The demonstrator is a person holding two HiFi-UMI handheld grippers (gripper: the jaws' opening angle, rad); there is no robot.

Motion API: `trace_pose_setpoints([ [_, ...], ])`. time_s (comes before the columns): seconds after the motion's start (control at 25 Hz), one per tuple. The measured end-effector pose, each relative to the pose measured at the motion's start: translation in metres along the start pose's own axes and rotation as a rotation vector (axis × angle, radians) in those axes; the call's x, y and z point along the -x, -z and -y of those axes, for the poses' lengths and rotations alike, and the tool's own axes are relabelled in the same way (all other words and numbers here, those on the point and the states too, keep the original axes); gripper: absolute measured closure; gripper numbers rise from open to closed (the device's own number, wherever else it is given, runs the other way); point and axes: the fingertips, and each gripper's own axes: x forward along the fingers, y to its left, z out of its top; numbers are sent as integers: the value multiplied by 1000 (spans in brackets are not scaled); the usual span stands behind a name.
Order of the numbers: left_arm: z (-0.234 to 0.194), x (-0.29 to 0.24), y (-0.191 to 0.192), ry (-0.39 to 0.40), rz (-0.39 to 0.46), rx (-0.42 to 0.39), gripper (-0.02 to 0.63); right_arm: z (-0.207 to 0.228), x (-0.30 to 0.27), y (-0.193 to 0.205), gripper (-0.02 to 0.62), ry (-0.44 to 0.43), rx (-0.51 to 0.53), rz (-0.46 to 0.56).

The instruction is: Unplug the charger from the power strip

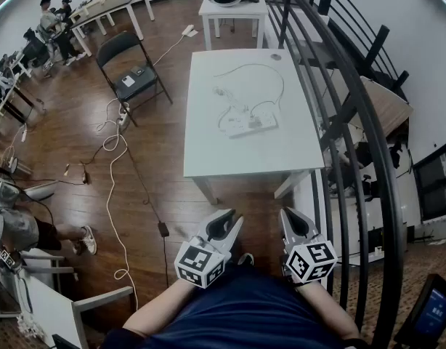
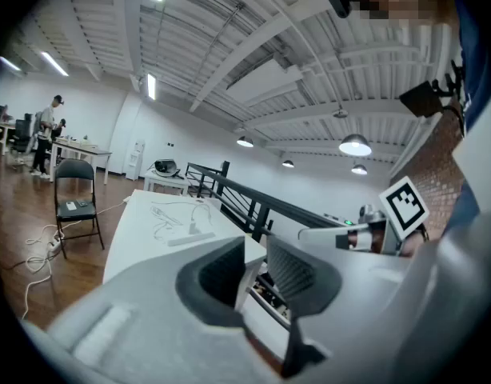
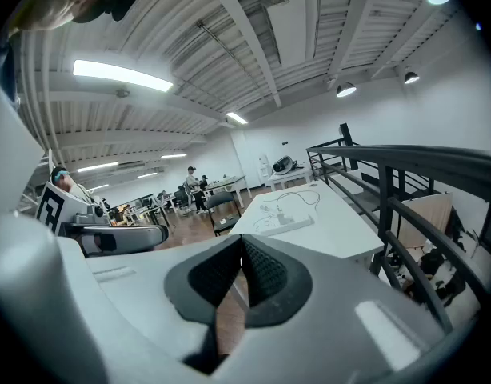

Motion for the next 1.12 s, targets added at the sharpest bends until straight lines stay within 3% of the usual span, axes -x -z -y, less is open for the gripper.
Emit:
trace_pose_setpoints([
  [0.32,-41,-50,-10,27,-6,34,522,34,-39,-15,584,64,1,-13],
  [0.68,-106,-122,-43,96,-36,4,522,60,-121,-45,584,108,-14,-50],
  [1.12,-210,-166,-78,42,-67,57,522,67,-218,-72,583,132,-17,-123],
])
